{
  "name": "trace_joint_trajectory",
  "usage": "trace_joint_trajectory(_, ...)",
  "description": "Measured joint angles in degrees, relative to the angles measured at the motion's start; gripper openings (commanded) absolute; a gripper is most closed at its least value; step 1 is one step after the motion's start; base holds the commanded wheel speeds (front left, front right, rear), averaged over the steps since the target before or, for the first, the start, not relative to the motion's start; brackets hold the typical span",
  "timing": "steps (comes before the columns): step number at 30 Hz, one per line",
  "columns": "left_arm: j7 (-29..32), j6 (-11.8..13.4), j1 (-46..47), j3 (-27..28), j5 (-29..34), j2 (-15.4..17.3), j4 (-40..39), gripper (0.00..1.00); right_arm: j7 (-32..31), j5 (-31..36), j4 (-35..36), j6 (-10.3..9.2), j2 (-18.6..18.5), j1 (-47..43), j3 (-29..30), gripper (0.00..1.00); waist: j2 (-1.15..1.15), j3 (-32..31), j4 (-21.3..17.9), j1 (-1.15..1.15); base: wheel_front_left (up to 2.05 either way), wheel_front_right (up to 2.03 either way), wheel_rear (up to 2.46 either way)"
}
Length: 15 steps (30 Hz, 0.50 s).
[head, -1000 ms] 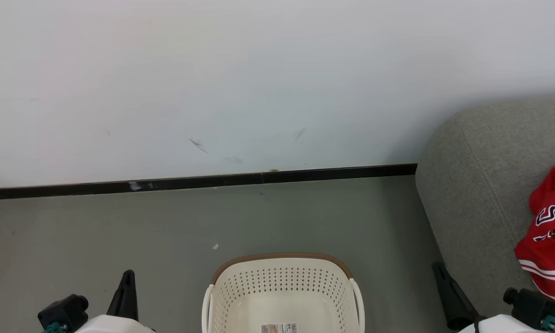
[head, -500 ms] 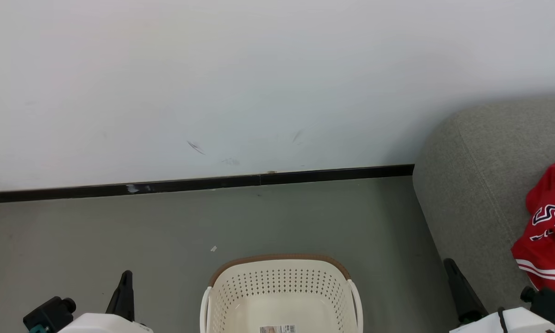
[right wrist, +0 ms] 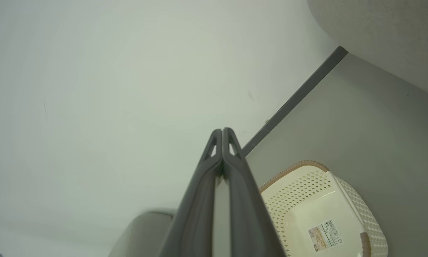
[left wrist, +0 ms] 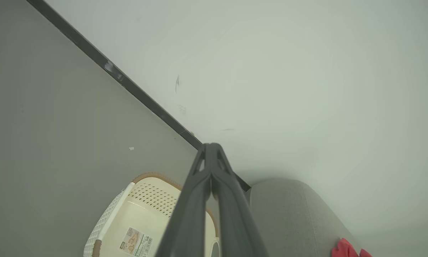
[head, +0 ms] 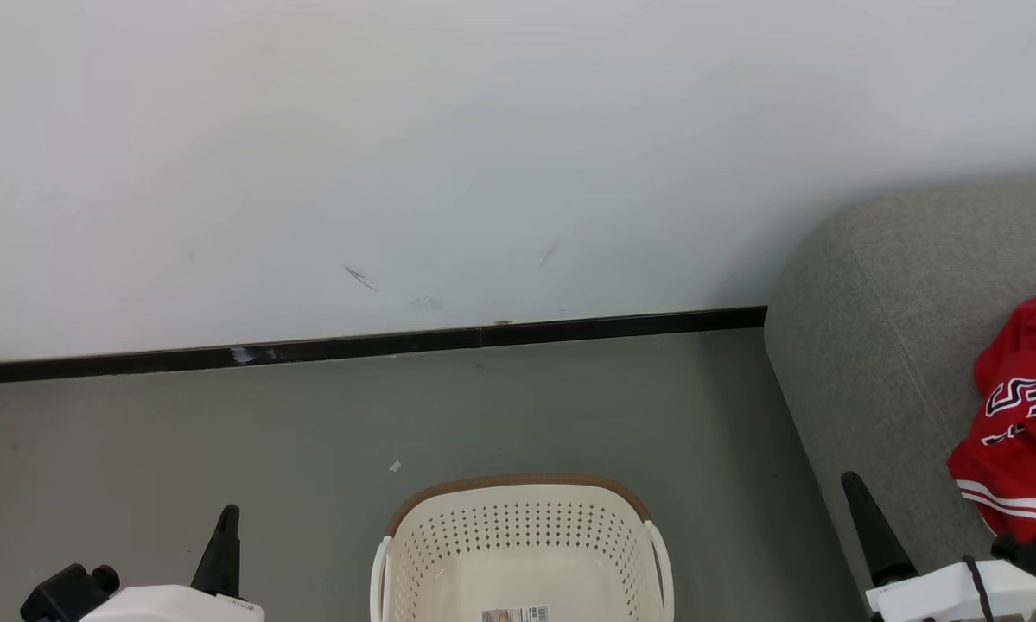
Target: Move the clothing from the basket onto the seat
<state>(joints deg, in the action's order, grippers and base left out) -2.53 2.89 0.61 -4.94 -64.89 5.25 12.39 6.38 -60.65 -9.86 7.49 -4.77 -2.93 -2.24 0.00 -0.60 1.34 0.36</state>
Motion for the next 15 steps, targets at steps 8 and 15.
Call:
trace_joint_trajectory(8,1.53,-1.65,0.09,1.47,-4.78,-0.37,0.45,0.00,-1.19,-6.68,-0.99,0.00,-0.58,0.94,0.32,0.00,0.00,0.34,-0.24,-0.22,0.00,0.00,0.00)
trace_joint_trajectory(15,2.64,-3.14,0.34,2.87,-9.69,-1.05,0.87,0.00,-2.35,-13.28,-1.70,0.00,-0.92,2.20,0.85,0.00,0.00,0.57,-0.48,-0.29,0.00,0.00,0.00)
